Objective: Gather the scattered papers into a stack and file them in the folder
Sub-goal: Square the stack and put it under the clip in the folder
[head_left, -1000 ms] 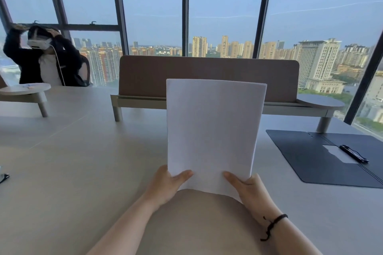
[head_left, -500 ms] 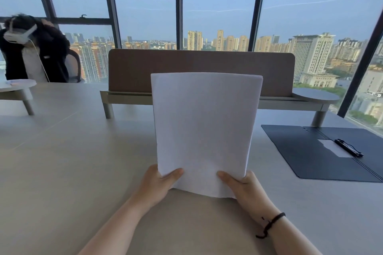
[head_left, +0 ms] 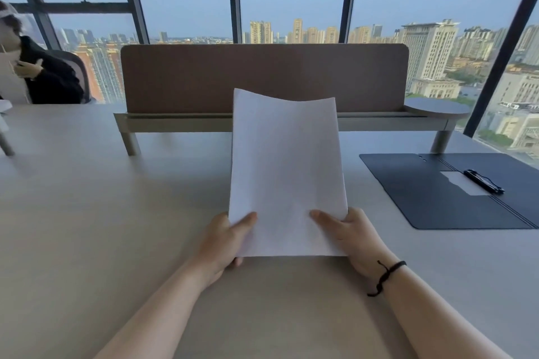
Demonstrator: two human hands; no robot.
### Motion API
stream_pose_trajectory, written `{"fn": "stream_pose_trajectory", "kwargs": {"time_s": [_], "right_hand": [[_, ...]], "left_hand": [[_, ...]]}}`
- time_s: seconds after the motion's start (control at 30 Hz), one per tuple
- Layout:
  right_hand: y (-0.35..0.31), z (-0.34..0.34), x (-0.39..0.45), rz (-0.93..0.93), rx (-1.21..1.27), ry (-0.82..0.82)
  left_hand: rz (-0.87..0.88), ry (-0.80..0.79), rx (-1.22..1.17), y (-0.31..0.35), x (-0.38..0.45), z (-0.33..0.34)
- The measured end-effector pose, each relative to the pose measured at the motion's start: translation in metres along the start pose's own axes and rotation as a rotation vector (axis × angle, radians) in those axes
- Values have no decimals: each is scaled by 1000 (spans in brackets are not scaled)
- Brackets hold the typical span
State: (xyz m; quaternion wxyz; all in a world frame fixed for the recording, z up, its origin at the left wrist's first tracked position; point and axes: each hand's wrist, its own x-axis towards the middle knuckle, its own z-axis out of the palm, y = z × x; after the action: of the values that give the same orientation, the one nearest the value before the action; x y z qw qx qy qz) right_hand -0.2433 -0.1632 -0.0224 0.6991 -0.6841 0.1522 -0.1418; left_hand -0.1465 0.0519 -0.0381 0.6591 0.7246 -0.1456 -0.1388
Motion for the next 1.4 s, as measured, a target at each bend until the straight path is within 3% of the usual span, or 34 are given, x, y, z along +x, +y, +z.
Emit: {"fn": "stream_pose_trajectory", "kwargs": {"time_s": [0.13, 0.23, 0.3, 0.43, 0.53, 0.7, 0.77, 0.87, 0.97, 1.03, 1.1, 1.17, 1.27, 1.4], "right_hand": [[3, -15, 21, -81, -182, 165], [11, -58, 42, -234, -620, 449], [16, -100, 52, -228, -944, 629], [28, -137, 62, 209, -1339, 495], [27, -119, 61, 193, -1537, 422], [12, -70, 37, 212, -1643, 325], [7, -33, 17, 95, -1671, 236], [-6, 39, -25, -183, -1381, 86], [-10, 84, -46, -229, -1116, -100], [-5, 81, -52, -322, -1116, -99], [4, 57, -53, -392, -1229, 1], [14, 29, -53, -294, -1346, 38], [22, 11, -55, -7, -1350, 5], [21, 33, -52, -93, -1347, -77]], "left_hand": [[4, -6, -74, -1, 7, 3], [-24, -41, -209, -2, 9, 1], [-47, -25, -273, -1, 10, 3], [-44, 2, -299, -2, 11, 3], [-44, 1, -322, -2, 13, 2], [-36, 12, -380, -3, 12, -2], [-32, 4, -391, 0, 8, -3], [-16, -18, -396, 4, 0, -5], [-22, -35, -362, 5, -13, -11], [-16, -36, -367, 6, -24, -21], [-10, -38, -348, 9, -35, -34], [-12, -42, -305, 10, -42, -47], [-10, -31, -306, 10, -43, -52], [-17, -68, -348, 15, -41, -41]]}}
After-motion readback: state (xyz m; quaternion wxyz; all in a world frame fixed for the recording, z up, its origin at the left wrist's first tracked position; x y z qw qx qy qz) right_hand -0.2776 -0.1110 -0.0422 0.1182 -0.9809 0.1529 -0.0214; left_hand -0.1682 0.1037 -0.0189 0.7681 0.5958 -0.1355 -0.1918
